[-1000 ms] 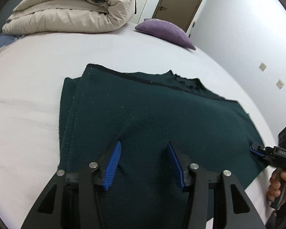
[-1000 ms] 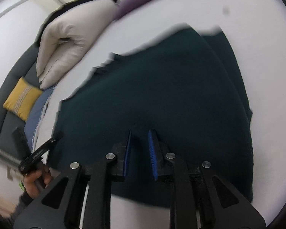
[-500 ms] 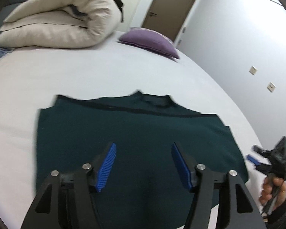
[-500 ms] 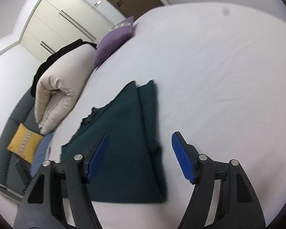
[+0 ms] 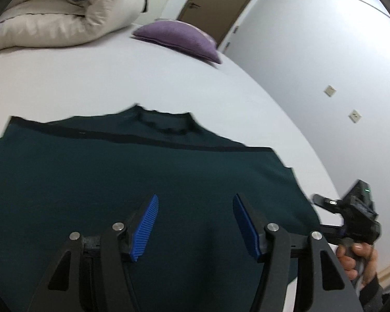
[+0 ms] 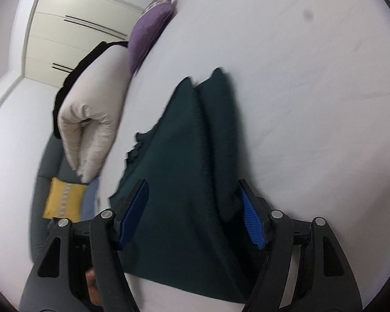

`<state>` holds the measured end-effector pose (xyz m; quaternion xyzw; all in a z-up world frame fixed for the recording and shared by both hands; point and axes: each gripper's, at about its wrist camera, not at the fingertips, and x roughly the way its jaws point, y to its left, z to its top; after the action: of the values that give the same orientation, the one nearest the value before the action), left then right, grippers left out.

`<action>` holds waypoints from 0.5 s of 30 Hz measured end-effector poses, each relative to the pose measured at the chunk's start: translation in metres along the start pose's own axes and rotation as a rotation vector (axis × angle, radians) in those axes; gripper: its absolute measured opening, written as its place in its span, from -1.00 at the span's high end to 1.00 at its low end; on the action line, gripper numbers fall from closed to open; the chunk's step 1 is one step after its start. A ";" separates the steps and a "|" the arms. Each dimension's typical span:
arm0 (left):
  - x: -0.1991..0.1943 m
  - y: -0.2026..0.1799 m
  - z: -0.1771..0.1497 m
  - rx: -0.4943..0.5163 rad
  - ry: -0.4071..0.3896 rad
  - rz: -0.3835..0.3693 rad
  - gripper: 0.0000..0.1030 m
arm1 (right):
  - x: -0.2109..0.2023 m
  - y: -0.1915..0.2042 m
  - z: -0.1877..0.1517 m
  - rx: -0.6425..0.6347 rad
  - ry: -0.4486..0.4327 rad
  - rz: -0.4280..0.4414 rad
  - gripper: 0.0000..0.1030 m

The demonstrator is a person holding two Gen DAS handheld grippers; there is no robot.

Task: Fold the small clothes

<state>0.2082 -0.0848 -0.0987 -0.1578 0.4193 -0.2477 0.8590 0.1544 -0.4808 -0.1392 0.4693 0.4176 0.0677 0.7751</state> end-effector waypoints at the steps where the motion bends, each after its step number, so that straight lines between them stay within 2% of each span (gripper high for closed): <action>1: 0.003 -0.002 0.000 -0.001 0.008 -0.013 -0.21 | 0.004 0.001 0.001 0.005 0.009 -0.003 -0.30; 4: 0.021 -0.007 -0.002 0.002 0.044 -0.030 -0.21 | 0.015 -0.001 0.006 0.037 0.016 0.023 -0.26; 6: 0.036 0.002 -0.008 -0.020 0.077 -0.005 -0.13 | 0.019 -0.004 0.009 0.061 0.013 0.039 -0.09; 10: 0.038 0.004 -0.014 0.011 0.057 -0.001 -0.07 | 0.030 -0.012 0.009 0.077 0.026 0.010 0.55; 13: 0.041 0.001 -0.015 0.027 0.067 0.024 -0.07 | 0.034 -0.015 0.006 0.088 0.010 0.026 0.64; 15: 0.043 -0.002 -0.015 0.042 0.071 0.044 -0.07 | 0.037 -0.011 0.005 0.074 -0.004 0.007 0.66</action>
<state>0.2179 -0.1114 -0.1345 -0.1217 0.4476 -0.2429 0.8520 0.1784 -0.4716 -0.1684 0.4993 0.4169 0.0538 0.7576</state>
